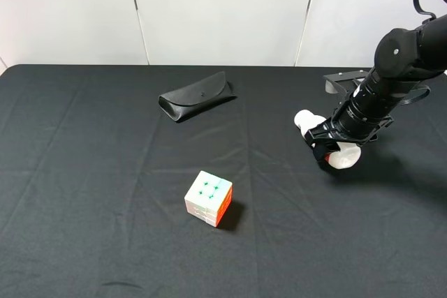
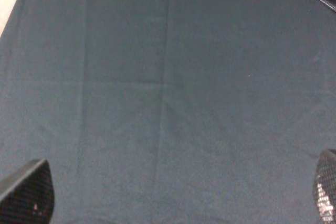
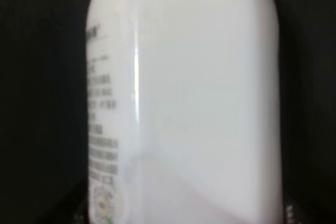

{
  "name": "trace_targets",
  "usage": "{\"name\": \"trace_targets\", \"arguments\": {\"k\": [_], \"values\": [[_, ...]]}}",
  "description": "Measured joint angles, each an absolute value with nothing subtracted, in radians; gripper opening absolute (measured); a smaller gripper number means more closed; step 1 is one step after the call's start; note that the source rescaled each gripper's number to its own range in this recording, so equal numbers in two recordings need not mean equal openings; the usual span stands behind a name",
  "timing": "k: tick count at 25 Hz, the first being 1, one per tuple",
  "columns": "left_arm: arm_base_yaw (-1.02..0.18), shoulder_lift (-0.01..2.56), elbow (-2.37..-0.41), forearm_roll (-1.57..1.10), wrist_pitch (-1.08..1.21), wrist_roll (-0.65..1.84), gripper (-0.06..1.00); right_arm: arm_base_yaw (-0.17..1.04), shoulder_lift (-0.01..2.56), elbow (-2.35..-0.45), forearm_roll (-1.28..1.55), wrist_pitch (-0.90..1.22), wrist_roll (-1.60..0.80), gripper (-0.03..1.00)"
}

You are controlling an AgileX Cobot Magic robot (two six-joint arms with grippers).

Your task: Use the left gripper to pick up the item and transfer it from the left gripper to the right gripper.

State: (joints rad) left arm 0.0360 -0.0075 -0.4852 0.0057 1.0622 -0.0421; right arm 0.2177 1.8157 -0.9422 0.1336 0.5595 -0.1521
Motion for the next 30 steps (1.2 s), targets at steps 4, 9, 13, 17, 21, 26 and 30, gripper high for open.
{"name": "trace_targets", "arguments": {"k": [4, 9, 13, 17, 21, 26, 30], "values": [[0.036, -0.008, -0.485, 0.006, 1.062, -0.042, 0.98, 0.218, 1.816, -0.942, 0.134, 0.56, -0.152, 0.1], [0.036, -0.008, -0.485, 0.006, 1.062, -0.042, 0.98, 0.218, 1.816, -0.945, 0.134, 0.562, -0.143, 0.88], [0.036, -0.008, -0.485, 0.006, 1.062, -0.041, 0.98, 0.218, 1.816, -0.945, 0.134, 0.562, -0.143, 0.98], [0.036, -0.008, -0.485, 0.006, 1.062, -0.041, 0.98, 0.218, 1.816, -0.945, 0.134, 0.562, -0.143, 1.0], [0.036, -0.008, -0.485, 0.006, 1.062, -0.041, 0.98, 0.218, 1.815, -0.959, 0.134, 0.599, -0.143, 1.0], [0.036, -0.008, -0.485, 0.006, 1.062, -0.041, 0.98, 0.218, 1.786, -1.036, 0.134, 0.719, -0.141, 1.0], [0.036, -0.008, -0.485, 0.006, 1.062, -0.041, 0.98, 0.218, 1.733, -1.114, 0.134, 0.86, -0.14, 1.0]]}}
